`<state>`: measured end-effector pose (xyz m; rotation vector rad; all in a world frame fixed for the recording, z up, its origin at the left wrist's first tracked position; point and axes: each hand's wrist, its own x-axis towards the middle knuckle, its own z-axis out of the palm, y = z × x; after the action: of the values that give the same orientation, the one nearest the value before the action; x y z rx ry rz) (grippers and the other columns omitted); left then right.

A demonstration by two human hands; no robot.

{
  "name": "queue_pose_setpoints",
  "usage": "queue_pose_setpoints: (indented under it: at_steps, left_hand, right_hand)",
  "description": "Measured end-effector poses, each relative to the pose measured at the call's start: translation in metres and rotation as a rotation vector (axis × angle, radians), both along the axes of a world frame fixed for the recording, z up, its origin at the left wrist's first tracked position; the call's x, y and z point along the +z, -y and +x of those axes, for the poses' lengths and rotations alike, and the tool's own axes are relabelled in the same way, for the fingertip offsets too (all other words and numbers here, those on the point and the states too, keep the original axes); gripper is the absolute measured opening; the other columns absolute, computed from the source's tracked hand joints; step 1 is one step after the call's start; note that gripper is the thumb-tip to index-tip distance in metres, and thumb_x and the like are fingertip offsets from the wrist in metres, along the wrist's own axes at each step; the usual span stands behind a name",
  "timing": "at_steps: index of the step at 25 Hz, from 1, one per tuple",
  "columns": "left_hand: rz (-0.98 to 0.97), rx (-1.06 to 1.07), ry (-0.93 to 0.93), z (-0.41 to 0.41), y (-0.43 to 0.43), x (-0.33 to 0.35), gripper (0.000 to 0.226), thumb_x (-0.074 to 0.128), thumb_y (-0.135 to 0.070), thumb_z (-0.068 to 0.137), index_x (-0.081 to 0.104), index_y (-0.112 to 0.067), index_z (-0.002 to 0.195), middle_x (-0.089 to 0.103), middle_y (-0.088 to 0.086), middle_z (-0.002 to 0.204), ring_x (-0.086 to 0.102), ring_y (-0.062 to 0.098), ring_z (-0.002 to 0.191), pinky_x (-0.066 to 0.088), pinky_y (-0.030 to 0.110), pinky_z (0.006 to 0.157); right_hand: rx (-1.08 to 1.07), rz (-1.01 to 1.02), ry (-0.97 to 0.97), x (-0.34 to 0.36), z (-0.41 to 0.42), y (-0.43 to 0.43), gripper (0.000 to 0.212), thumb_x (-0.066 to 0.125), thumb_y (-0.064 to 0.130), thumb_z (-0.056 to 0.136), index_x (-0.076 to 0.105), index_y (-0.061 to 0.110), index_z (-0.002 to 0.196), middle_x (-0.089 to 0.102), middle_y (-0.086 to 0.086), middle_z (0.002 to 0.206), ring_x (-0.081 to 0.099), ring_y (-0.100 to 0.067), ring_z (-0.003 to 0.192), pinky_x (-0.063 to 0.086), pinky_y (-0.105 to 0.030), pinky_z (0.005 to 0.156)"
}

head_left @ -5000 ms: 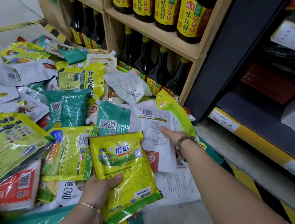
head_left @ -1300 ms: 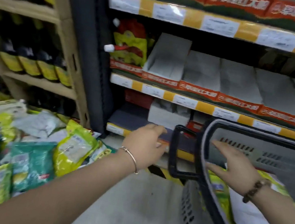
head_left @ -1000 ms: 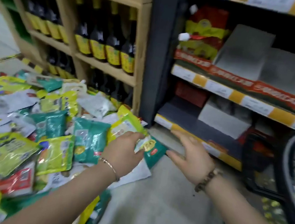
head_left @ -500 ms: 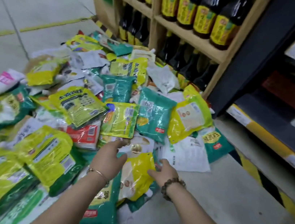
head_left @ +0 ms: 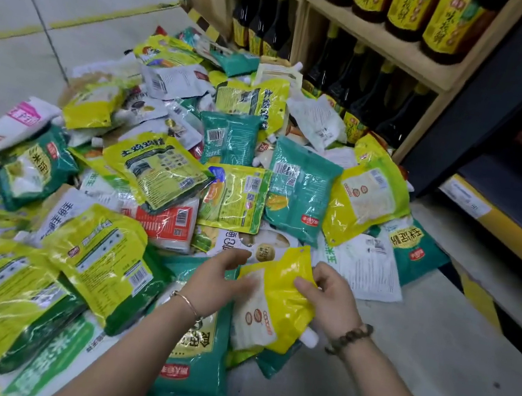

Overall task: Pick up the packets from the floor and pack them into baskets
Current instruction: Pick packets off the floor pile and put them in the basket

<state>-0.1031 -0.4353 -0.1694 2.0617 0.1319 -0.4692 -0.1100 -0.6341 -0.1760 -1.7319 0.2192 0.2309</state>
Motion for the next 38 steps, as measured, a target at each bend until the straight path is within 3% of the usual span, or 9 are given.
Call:
queue_pose_setpoints:
  at_steps: [6,9,14,18,21,24,28,32,38]
  left_hand:
    - [-0.234,-0.219,-0.024,-0.003,0.024,0.007,0.077,0.089,-0.023,0.053,0.05,-0.024,0.119,0.059,-0.013,0.115,0.056,0.002,0.108,0.044,0.013,0.089]
    - [-0.451,-0.128,-0.129,-0.005,0.027,0.012,0.053,0.085,-0.016,0.047,0.06,-0.019,0.093,0.071,-0.012,0.084,0.067,0.0,0.08,0.05,0.014,0.069]
    - [-0.519,0.122,-0.289,-0.021,0.008,-0.007,0.061,0.087,-0.024,0.043,0.064,-0.007,0.096,0.074,0.006,0.089,0.072,0.024,0.081,0.057,0.033,0.068]
    - [-0.451,0.374,-0.285,-0.031,-0.024,-0.021,0.057,0.09,-0.016,0.045,0.064,-0.007,0.095,0.074,0.013,0.084,0.071,0.029,0.074,0.059,0.036,0.063]
    - [-0.467,0.449,-0.273,-0.034,-0.037,-0.028,0.07,0.083,-0.031,0.031,0.065,-0.007,0.094,0.073,0.015,0.085,0.071,0.028,0.07,0.059,0.034,0.058]
    - [-0.471,0.516,-0.299,-0.035,-0.039,-0.034,0.057,0.09,-0.016,0.048,0.064,-0.005,0.098,0.073,0.016,0.087,0.071,0.027,0.067,0.059,0.032,0.057]
    - [-0.418,0.584,-0.299,-0.033,-0.037,-0.041,0.029,0.074,-0.006,0.074,0.064,-0.005,0.101,0.074,0.014,0.085,0.071,0.027,0.069,0.059,0.034,0.062]
    - [-0.455,0.672,-0.31,-0.031,-0.037,-0.044,0.021,0.07,-0.011,0.078,0.063,-0.009,0.097,0.073,0.016,0.086,0.069,0.029,0.069,0.056,0.037,0.068]
    - [-0.465,0.684,-0.261,-0.031,-0.029,-0.042,0.021,0.073,-0.011,0.076,0.064,-0.009,0.094,0.072,0.014,0.086,0.067,0.027,0.067,0.055,0.034,0.065]
  right_hand:
    - [0.46,0.376,0.018,0.083,0.047,0.018,0.037,0.087,0.047,0.048,0.057,0.027,0.054,0.051,0.012,0.055,0.047,0.0,0.051,0.04,-0.014,0.047]
    - [0.337,0.404,0.011,0.074,0.068,0.012,0.028,0.087,0.021,0.055,0.059,0.025,0.052,0.056,0.009,0.054,0.052,-0.003,0.049,0.044,-0.017,0.049]
    - [-0.147,0.187,-0.139,0.002,0.064,0.023,0.019,0.052,-0.002,0.091,0.059,0.012,0.08,0.067,-0.005,0.076,0.061,-0.011,0.062,0.047,-0.015,0.051]
    - [0.412,-0.393,-0.382,-0.077,0.03,0.049,0.058,0.052,-0.015,0.079,0.042,0.011,0.13,0.052,-0.01,0.131,0.05,-0.021,0.121,0.044,-0.022,0.094]
    - [0.668,-0.457,-0.354,-0.096,0.028,0.055,0.111,0.087,0.015,0.057,0.021,0.023,0.145,0.037,0.006,0.136,0.04,-0.017,0.129,0.038,-0.032,0.107]
    - [0.665,-0.467,-0.328,-0.094,0.035,0.047,0.121,0.092,0.03,0.046,0.022,0.024,0.145,0.042,0.004,0.138,0.044,-0.016,0.127,0.039,-0.035,0.107]
    - [0.539,-0.781,-0.32,-0.088,0.018,0.023,0.079,0.083,0.048,0.056,0.046,0.024,0.121,0.059,0.003,0.114,0.058,-0.021,0.107,0.047,-0.031,0.091]
    - [0.163,-0.453,-0.407,-0.106,-0.007,0.012,0.031,0.081,0.032,0.065,0.061,0.023,0.086,0.067,-0.004,0.099,0.063,-0.021,0.09,0.049,-0.026,0.078]
    - [-0.097,-0.042,-0.343,-0.093,-0.016,0.03,0.016,0.072,-0.001,0.075,0.068,0.014,0.076,0.063,-0.004,0.097,0.059,-0.024,0.098,0.048,-0.038,0.089]
